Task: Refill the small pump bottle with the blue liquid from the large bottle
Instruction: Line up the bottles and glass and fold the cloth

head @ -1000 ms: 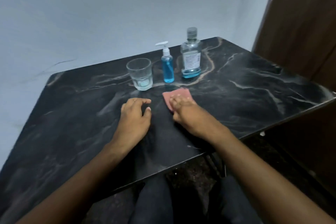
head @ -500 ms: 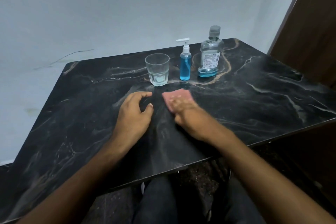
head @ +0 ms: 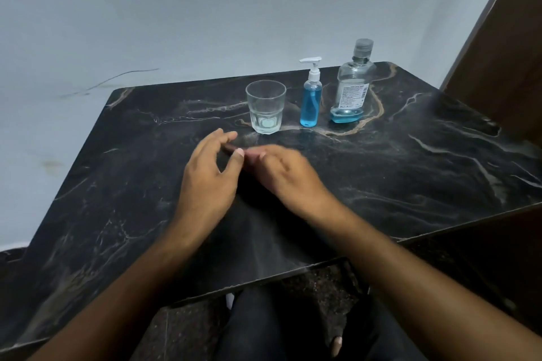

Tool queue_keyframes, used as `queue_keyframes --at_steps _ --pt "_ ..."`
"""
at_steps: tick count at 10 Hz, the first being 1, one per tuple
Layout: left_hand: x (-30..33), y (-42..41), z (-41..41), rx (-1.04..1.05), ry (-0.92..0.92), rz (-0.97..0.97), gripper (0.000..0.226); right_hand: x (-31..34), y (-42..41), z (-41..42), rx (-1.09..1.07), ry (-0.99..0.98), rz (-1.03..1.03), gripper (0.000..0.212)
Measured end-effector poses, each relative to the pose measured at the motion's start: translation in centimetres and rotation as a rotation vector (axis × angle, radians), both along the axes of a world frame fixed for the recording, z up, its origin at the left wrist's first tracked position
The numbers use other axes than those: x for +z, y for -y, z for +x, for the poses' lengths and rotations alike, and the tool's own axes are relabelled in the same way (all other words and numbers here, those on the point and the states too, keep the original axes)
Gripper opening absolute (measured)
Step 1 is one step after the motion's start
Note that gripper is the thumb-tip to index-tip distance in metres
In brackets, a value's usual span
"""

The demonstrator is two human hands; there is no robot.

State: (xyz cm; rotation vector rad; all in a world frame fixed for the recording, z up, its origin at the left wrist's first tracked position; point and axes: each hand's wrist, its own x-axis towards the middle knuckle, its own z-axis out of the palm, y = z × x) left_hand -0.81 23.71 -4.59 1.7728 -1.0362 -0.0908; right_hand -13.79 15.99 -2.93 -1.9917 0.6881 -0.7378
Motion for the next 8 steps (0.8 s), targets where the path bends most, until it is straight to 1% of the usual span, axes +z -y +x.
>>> queue_keyframes --at_steps 1,2,3,4,5,6,7,8 --pt "0.4 -0.8 0.9 0.043 -0.030 -0.023 0.038 1.3 2.6 2.6 -0.118 0.103 0.189 0.040" --pt "0.7 -1.0 1.9 0.036 -0.125 -0.004 0.045 2.0 4.5 5.8 -0.153 0.066 0.114 0.037" --pt "0.7 -1.1 2.5 0.012 -0.192 0.010 0.049 2.1 5.7 8.8 -0.219 0.035 -0.111 0.037" --pt "0.7 -0.9 3.1 0.009 -0.205 0.022 0.050 1.1 6.2 11.2 -0.063 -0.142 -0.261 0.045" --pt "0.8 -0.7 3.6 0.048 -0.174 0.013 0.052 -1.6 5.8 12.6 0.103 -0.705 -0.598 0.057" --pt "0.7 -0.6 3.9 0.052 -0.167 0.016 0.051 -2.7 5.3 12.4 0.212 -0.732 -0.537 0.057" --pt "0.3 -0.6 4.3 0.038 -0.174 0.035 0.050 -1.8 5.3 11.1 0.165 -0.545 -0.501 0.044" --pt "0.1 -0.3 4.3 0.058 -0.173 0.063 0.051 -1.0 5.6 8.5 0.089 -0.412 -0.450 0.031"
